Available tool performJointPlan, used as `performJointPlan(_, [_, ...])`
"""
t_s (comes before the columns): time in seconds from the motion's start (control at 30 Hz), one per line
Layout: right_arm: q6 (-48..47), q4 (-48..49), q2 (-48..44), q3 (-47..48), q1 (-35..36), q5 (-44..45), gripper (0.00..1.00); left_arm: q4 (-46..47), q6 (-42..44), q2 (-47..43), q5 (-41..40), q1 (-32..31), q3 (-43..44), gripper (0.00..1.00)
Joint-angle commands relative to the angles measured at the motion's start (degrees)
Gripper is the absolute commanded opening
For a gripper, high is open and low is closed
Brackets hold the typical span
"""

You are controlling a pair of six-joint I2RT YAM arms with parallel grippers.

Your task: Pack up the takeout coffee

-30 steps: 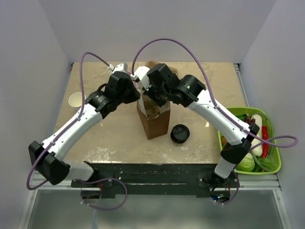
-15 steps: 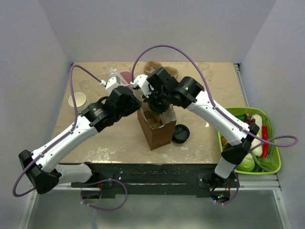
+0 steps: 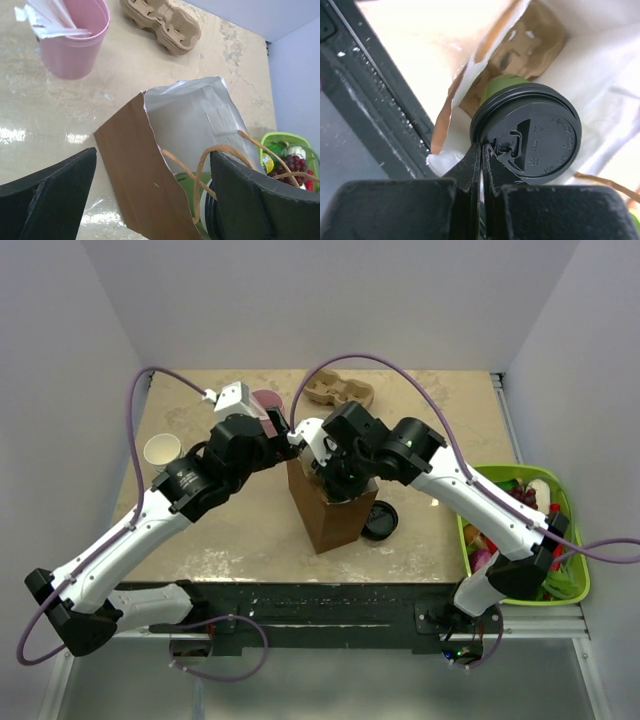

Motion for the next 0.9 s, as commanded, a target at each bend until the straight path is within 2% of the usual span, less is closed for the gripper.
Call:
performJointPlan(0.0, [1.0,0.5,-1.3,-1.8,0.2,-2.6,0.00,6.7,14.3,2.9,8.7,6.3,5.1,1.00])
performJointPlan(0.1, [1.1,1.9,-2.2,-2.9,0.2,-3.3,0.00,9.2,21.9,5.6,22.1,13.4,6.9,1.00])
performJointPlan(0.13, [1.2,2.1,-2.4,-3.1,0.2,-3.3,0.00,9.7,24.9,6.0,25.1,14.0,7.5,0.99])
performJointPlan(0.17, [1.2,2.3,-2.6,-3.5,0.2,-3.3,0.00,10.9,28.3,6.3,33.5,14.3,7.6,1.00])
performJointPlan(0.23, [1.3,2.7,-2.7,-3.8,0.2,-2.9,0.00,14.8,37.1,5.7,43.2,14.2,5.7,1.00])
performJointPlan(0.27, [1.3,2.8,-2.7,-3.9,0.2,-2.8,0.00,15.5,39.7,4.6,52.5,14.2,4.1,1.00])
performJointPlan(0.3, [1.4,3.0,-2.8,-3.9,0.2,-2.5,0.00,16.7,41.9,3.7,54.7,14.2,3.0,1.00])
performJointPlan(0.4, [2.4,4.0,-3.2,-3.5,0.2,-0.1,0.00,18.1,40.0,-0.4,50.3,14.2,-1.4,1.00])
performJointPlan(0.43, [2.9,4.1,-3.1,-3.4,0.2,0.4,0.00,17.5,38.3,-1.6,45.9,14.2,-2.0,1.00])
performJointPlan(0.6, [3.4,4.3,-3.2,-2.8,0.1,2.4,0.00,5.5,24.0,-3.3,31.2,14.2,-2.1,1.00])
performJointPlan(0.67, [3.2,4.3,-3.4,-2.8,0.2,2.6,0.00,3.5,22.3,-4.5,26.4,14.2,-1.8,1.00])
performJointPlan(0.73, [2.9,4.1,-4.1,-2.8,0.2,2.9,0.00,2.5,22.5,-5.2,24.0,14.1,0.2,1.00])
performJointPlan(0.87, [2.7,4.2,-6.3,-5.5,0.2,2.4,0.00,4.5,26.9,-2.6,24.8,14.2,11.5,1.00])
